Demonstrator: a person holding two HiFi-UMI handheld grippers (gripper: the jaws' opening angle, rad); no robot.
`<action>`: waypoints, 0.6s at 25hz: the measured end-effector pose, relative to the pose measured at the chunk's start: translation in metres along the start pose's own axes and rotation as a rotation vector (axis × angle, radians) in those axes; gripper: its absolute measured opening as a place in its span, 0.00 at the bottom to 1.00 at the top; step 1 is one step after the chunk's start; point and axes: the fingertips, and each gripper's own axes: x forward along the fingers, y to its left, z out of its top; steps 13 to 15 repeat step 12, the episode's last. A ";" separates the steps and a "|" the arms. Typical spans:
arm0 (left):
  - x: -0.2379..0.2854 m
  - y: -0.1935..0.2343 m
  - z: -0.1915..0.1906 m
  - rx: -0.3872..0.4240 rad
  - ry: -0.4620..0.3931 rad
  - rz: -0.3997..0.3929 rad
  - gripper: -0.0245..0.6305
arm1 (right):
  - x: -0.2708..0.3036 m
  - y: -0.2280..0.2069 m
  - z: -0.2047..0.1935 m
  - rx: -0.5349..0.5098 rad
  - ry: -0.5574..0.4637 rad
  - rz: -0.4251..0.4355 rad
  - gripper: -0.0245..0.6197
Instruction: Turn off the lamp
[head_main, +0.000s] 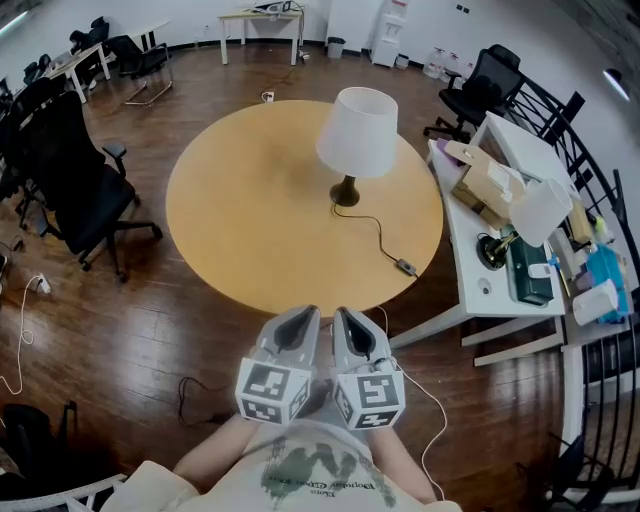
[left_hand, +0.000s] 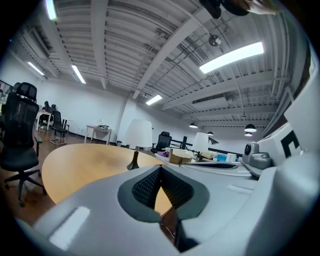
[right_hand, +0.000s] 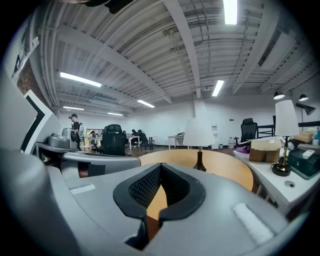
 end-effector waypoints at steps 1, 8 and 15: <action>-0.002 -0.001 -0.002 -0.002 0.001 0.000 0.04 | -0.002 0.001 -0.002 0.001 0.001 -0.002 0.04; -0.012 -0.011 -0.013 -0.009 0.017 -0.013 0.04 | -0.017 0.005 -0.007 0.002 0.005 -0.014 0.04; -0.016 -0.014 -0.017 -0.012 0.020 -0.019 0.04 | -0.021 0.009 -0.012 0.005 0.016 -0.012 0.04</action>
